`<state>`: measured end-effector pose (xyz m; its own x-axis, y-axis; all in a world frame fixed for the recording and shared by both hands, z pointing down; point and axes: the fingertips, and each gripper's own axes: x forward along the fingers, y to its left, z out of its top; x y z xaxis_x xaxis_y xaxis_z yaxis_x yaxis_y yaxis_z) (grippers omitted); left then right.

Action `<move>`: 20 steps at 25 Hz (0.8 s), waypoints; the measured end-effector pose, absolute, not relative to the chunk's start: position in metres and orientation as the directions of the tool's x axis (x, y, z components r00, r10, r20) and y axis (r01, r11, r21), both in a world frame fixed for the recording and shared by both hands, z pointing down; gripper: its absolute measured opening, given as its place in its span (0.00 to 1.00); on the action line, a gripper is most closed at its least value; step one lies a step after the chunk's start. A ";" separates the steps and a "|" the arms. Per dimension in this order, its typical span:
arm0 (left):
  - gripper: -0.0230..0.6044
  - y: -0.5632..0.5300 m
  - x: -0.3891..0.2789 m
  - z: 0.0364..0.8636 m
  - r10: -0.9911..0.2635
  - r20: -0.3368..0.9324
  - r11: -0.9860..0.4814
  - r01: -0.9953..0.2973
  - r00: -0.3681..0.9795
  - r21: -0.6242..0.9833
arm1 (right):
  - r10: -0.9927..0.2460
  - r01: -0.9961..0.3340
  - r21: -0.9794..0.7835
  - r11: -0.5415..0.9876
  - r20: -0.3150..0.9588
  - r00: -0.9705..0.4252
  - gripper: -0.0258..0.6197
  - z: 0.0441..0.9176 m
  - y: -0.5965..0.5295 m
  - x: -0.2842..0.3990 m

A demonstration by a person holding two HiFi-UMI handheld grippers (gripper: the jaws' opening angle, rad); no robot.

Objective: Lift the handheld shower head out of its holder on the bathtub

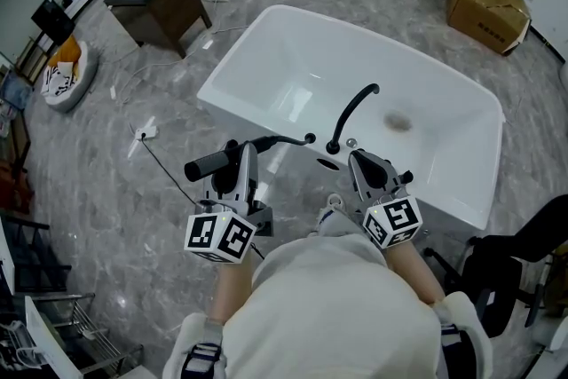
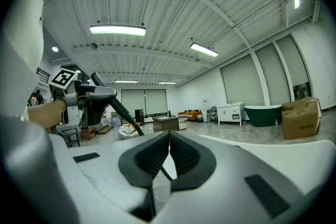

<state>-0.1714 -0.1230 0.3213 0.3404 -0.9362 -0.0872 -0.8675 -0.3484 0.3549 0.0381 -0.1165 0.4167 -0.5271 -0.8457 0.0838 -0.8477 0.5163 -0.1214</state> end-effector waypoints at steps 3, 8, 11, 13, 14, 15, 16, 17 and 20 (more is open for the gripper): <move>0.26 -0.124 -0.174 0.322 -0.938 -0.086 -0.344 -0.866 0.337 0.364 | -0.846 -0.848 -0.125 0.515 0.085 -0.527 0.07 0.416 -0.118 0.037; 0.26 -0.126 -0.178 0.326 -0.940 -0.084 -0.337 -0.866 0.330 0.370 | -0.854 -0.861 -0.093 0.501 0.110 -0.509 0.07 0.423 -0.121 0.036; 0.26 -0.128 -0.180 0.327 -0.942 -0.080 -0.331 -0.867 0.326 0.373 | -0.863 -0.869 -0.089 0.486 0.106 -0.494 0.07 0.421 -0.122 0.037; 0.26 -0.128 -0.180 0.328 -0.943 -0.075 -0.329 -0.868 0.325 0.373 | -0.866 -0.871 -0.095 0.482 0.103 -0.490 0.07 0.420 -0.122 0.038; 0.26 -0.128 -0.180 0.329 -0.943 -0.074 -0.329 -0.868 0.325 0.372 | -0.866 -0.872 -0.096 0.481 0.102 -0.489 0.07 0.420 -0.122 0.039; 0.26 -0.128 -0.180 0.330 -0.943 -0.073 -0.329 -0.868 0.326 0.372 | -0.867 -0.872 -0.098 0.479 0.102 -0.488 0.07 0.420 -0.123 0.039; 0.26 -0.129 -0.180 0.331 -0.943 -0.073 -0.328 -0.868 0.325 0.372 | -0.868 -0.873 -0.101 0.478 0.101 -0.486 0.07 0.420 -0.123 0.039; 0.26 -0.130 -0.180 0.331 -0.943 -0.072 -0.328 -0.867 0.325 0.374 | -0.868 -0.874 -0.102 0.476 0.102 -0.485 0.07 0.421 -0.124 0.039; 0.26 -0.131 -0.180 0.330 -0.943 -0.073 -0.327 -0.865 0.325 0.381 | -0.868 -0.874 -0.105 0.474 0.108 -0.484 0.07 0.422 -0.125 0.040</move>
